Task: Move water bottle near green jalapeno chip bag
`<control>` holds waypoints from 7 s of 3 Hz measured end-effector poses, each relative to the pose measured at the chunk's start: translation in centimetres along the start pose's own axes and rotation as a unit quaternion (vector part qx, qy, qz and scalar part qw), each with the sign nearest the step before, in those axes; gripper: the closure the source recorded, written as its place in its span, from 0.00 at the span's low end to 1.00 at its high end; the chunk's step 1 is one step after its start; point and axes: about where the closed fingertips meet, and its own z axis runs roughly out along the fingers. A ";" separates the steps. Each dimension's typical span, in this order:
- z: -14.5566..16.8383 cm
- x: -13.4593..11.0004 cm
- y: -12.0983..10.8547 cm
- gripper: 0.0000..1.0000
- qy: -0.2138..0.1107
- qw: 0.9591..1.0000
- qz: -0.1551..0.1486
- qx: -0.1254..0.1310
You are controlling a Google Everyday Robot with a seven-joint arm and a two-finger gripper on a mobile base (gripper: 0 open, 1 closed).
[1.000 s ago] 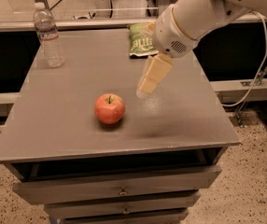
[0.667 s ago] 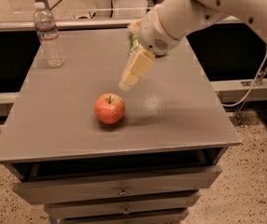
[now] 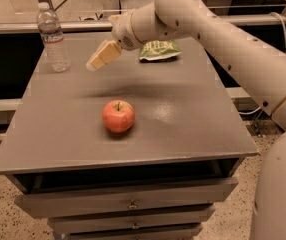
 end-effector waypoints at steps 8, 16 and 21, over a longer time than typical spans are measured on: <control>6.6 -3.8 -3.1 1.00 -0.134 0.990 0.051 0.014; -18.2 15.9 -11.6 0.85 -0.086 0.959 0.132 0.237; -22.0 16.5 -6.7 0.00 -0.050 0.979 0.095 0.172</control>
Offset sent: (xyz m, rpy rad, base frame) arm 0.0527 0.1484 -0.0146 0.3195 0.0775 0.0815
